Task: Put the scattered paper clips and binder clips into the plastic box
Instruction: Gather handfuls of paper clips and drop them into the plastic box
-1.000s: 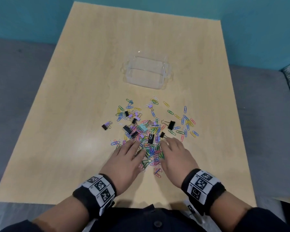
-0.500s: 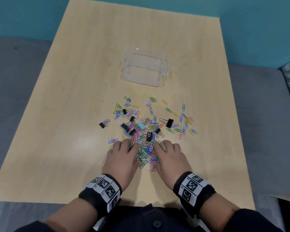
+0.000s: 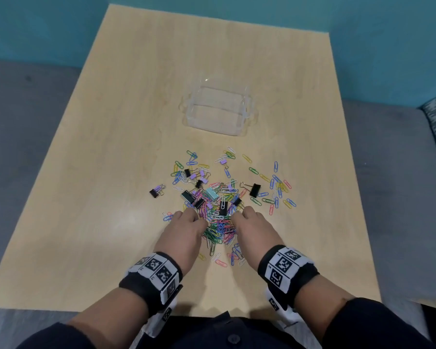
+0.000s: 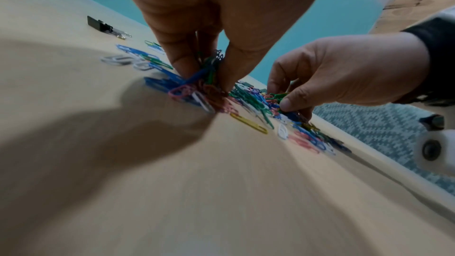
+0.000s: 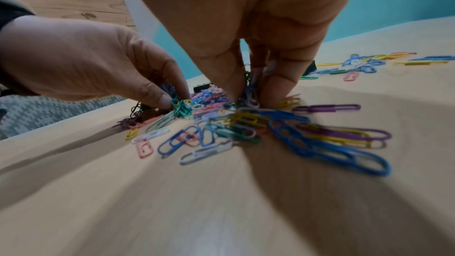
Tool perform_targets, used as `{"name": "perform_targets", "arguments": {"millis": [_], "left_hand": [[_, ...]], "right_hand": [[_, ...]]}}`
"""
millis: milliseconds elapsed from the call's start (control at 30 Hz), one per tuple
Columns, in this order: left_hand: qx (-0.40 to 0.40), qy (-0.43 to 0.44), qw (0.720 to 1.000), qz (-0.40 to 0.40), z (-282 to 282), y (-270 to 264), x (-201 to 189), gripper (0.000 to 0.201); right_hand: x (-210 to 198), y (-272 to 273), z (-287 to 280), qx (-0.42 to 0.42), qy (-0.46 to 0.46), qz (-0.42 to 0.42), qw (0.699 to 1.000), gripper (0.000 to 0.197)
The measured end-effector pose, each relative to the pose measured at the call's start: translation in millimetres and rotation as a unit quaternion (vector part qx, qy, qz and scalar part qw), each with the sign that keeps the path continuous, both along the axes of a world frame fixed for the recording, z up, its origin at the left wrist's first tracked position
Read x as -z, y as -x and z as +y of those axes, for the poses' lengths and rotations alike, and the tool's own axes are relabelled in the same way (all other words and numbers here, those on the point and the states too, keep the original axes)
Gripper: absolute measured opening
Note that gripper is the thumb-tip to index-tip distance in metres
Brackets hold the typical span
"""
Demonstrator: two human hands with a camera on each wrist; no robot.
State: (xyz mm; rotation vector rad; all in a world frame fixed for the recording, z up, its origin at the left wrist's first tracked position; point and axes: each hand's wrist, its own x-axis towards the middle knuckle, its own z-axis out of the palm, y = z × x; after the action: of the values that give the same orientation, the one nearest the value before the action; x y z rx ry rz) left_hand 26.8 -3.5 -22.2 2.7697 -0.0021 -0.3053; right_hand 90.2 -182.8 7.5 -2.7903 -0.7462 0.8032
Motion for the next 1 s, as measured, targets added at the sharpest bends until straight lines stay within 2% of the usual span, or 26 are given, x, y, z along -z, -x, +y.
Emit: {"name": "perform_targets", "arguments": {"millis": [100,200,367,433,500,600,667,767,867,1000], "left_hand": [[-0.042,0.052,0.997,0.024,4,-2,-1,0.024],[-0.098,0.117,0.987,0.057,8,-6,-9,0.02],[-0.16,0.194,0.96,0.121,19,-13,-28,0.017],[-0.204,0.26,0.931,0.158,26,-16,-36,0.017],[-0.245,0.362,0.878,0.196,33,-20,-46,0.011],[-0.272,0.48,0.802,0.229,42,-32,-61,0.01],[-0.28,0.52,0.768,0.246,46,-45,-68,0.015],[-0.295,0.564,0.731,0.247,49,-75,-80,0.018],[-0.317,0.613,0.695,0.2,54,-117,-89,0.012],[-0.345,0.609,0.703,0.127,64,-189,-92,0.014]], "right_hand": [[0,-4,-1,0.022,-0.008,0.011,1.0,0.031],[0,-10,-3,0.081,-0.038,0.045,0.995,0.02],[-4,-19,-12,0.183,-0.11,0.138,0.967,0.02],[-8,-23,-15,0.255,-0.164,0.202,0.931,0.022],[-13,-29,-17,0.305,-0.206,0.26,0.893,0.02],[-23,-44,-19,0.34,-0.263,0.338,0.837,0.018],[-31,-57,-16,0.352,-0.299,0.382,0.8,0.019],[-43,-86,-5,0.367,-0.373,0.405,0.749,0.021],[-52,-130,13,0.394,-0.431,0.39,0.712,0.021],[-56,-193,41,0.436,-0.471,0.345,0.685,0.022]]}}
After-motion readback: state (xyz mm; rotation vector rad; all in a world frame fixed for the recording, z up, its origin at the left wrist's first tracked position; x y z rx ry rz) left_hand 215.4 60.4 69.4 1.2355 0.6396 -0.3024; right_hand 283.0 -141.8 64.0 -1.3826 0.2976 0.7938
